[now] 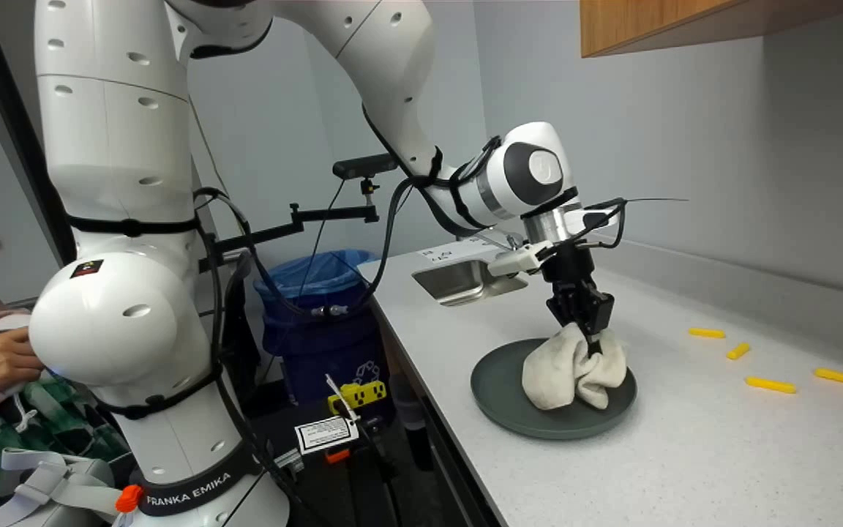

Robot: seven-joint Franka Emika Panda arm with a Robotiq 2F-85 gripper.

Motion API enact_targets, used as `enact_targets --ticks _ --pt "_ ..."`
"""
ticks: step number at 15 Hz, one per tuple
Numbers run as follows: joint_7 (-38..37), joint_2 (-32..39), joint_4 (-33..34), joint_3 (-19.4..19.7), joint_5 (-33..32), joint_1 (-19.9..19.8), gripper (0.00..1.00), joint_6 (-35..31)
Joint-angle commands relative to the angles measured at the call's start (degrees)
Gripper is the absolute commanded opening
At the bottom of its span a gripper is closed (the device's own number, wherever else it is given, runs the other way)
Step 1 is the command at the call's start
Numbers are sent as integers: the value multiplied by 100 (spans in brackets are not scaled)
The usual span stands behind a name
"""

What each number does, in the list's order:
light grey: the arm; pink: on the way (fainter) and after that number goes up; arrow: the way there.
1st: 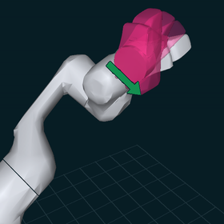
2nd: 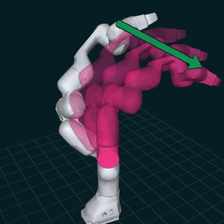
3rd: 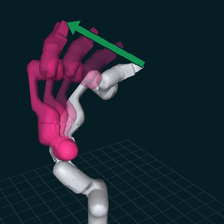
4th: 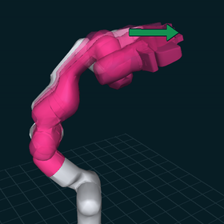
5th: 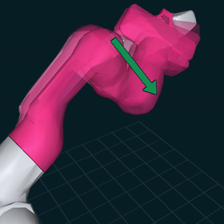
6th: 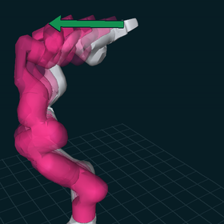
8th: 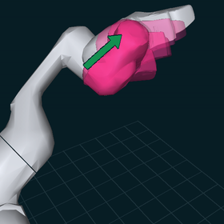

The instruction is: Pick the cloth and wipe the plate

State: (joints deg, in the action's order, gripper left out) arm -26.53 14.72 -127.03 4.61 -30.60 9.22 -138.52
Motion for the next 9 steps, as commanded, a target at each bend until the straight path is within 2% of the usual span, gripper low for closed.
enact_targets --ticks 1,5,9 --pt "-719 -114 -73 138 -703 124 2 599" --pt "-431 -60 -184 -147 -470 -1 2 1108" --pt "554 41 -268 -510 292 -129 2 627"
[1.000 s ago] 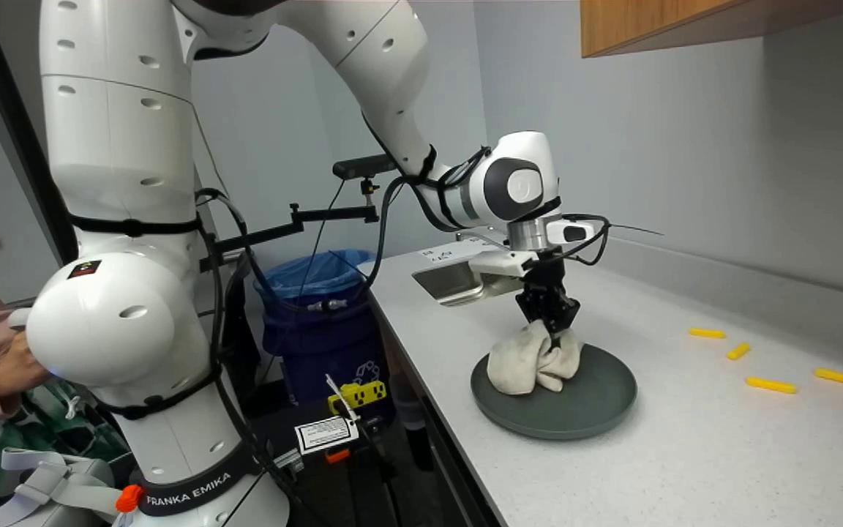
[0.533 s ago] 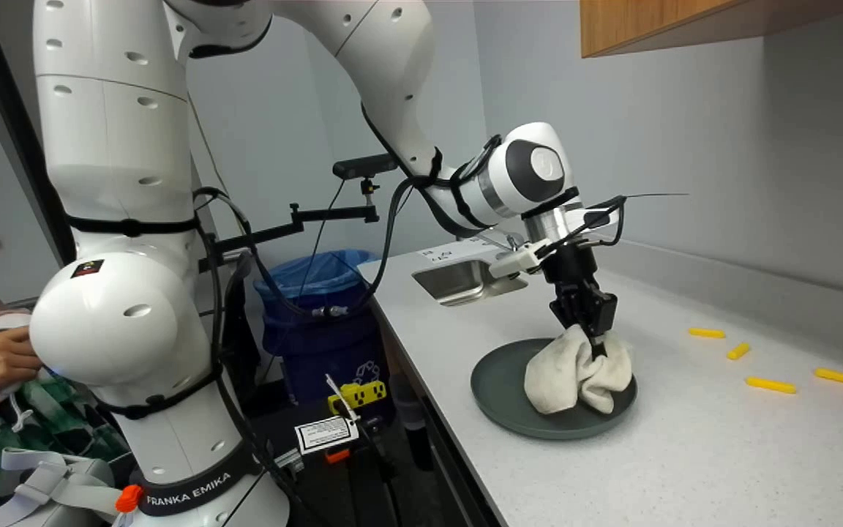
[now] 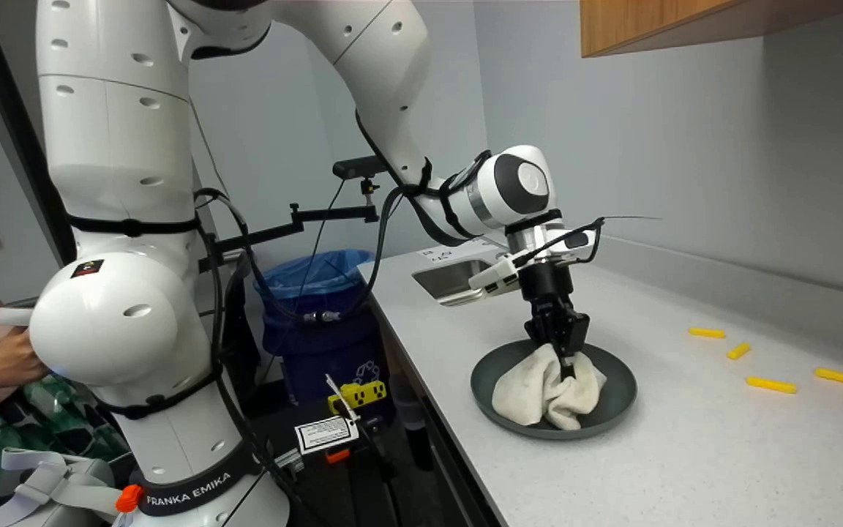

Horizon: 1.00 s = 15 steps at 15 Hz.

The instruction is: Pick the cloth and wipe the plate

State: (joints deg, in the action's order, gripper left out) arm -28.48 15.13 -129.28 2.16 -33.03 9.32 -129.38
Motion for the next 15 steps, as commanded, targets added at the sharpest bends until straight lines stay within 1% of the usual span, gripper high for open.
enact_targets --ticks 1,4,6,7,8,10,12,15 --pt "1040 19 -27 -344 779 -156 2 -426" --pt "1912 94 101 -584 1618 -234 2 -897" --pt "2570 137 178 -740 2295 -363 2 -1207" --pt "2800 145 213 -786 2589 -418 2 -1319" --pt "2903 140 249 -781 2750 -437 2 -1349" --pt "2604 99 282 -567 2559 -358 2 -1360" --pt "1724 59 302 -128 1682 -131 2 -1263" --pt "634 60 328 290 568 51 2 -998"
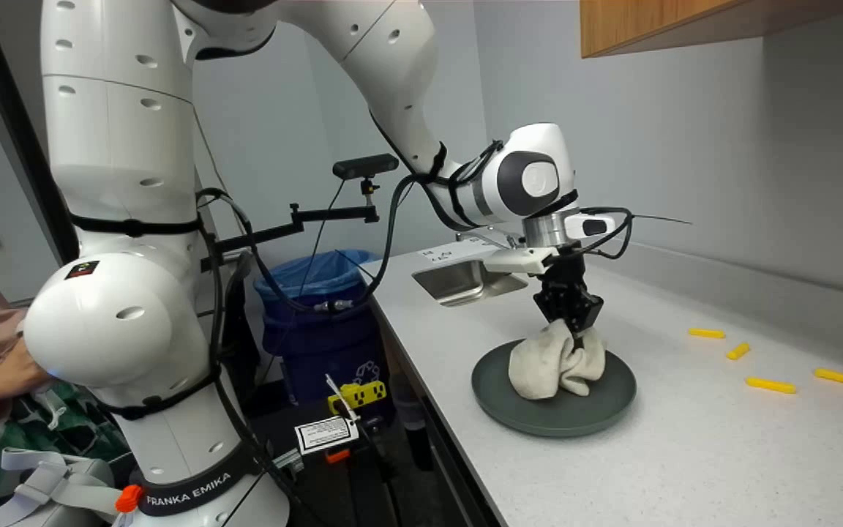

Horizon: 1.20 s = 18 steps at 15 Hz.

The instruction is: Pick the cloth and wipe the plate

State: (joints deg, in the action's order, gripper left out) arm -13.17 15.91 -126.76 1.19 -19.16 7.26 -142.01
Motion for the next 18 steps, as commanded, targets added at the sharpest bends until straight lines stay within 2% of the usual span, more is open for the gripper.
enact_targets --ticks 1,4,7,13,17,18 --pt "-1188 -24 67 470 -1100 286 2 393" --pt "-1793 -57 9 529 -1639 340 2 1061" --pt "-1330 -56 -81 213 -1306 215 2 1740" --pt "380 15 -43 -431 -80 35 2 1121" --pt "1497 86 204 -710 1102 -174 2 544" --pt "1520 82 252 -696 1286 -196 2 427"
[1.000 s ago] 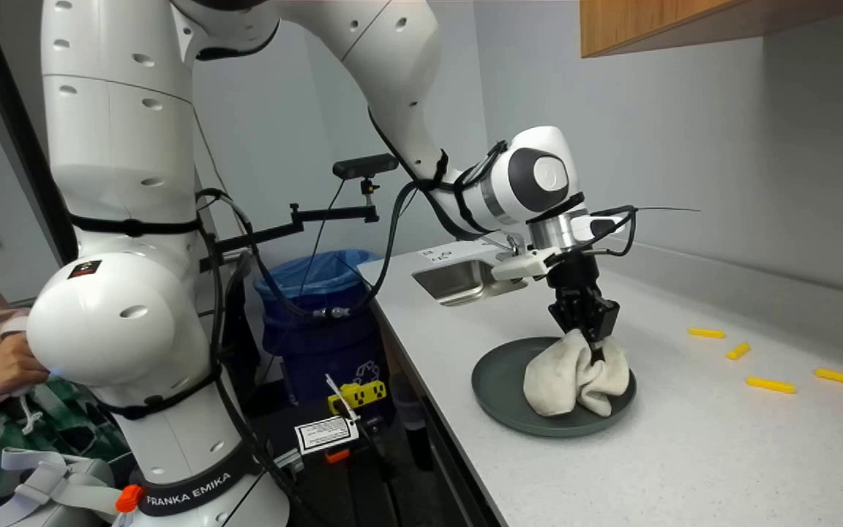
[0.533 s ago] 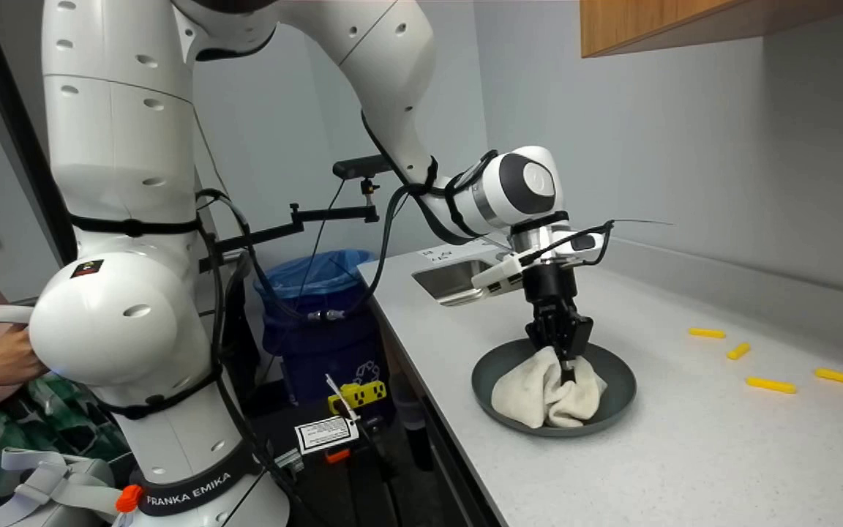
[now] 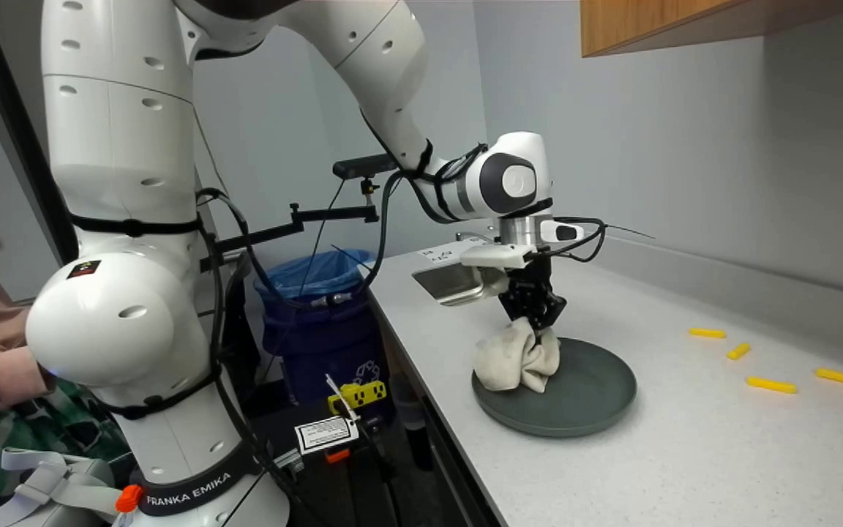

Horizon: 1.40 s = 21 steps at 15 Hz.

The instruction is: Pick the cloth and wipe the plate

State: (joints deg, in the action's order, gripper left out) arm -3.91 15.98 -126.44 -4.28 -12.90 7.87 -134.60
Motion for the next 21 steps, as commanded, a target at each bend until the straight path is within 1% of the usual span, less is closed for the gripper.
enact_targets --ticks 1,2,3,5,6,9,10,11,13,14,15,16,21 --pt "544 67 250 -106 759 -258 2 -427" --pt "234 50 254 30 591 -195 2 -581" --pt "-109 43 253 184 287 -118 2 -734" --pt "-962 49 245 588 -622 98 2 -937" --pt "-1372 66 246 771 -1123 189 2 -903" --pt "-2569 57 214 1159 -2341 385 2 -494" --pt "-2878 54 200 1215 -2616 429 2 -244" --pt "-3048 54 187 1189 -2754 424 2 87" --pt "-2939 83 179 984 -2583 336 2 902" --pt "-2583 113 174 836 -2308 255 2 1239" --pt "-2277 145 174 714 -2119 194 2 1413" --pt "-1920 157 140 572 -1900 140 2 1408" --pt "-552 246 229 172 -884 -32 2 653"
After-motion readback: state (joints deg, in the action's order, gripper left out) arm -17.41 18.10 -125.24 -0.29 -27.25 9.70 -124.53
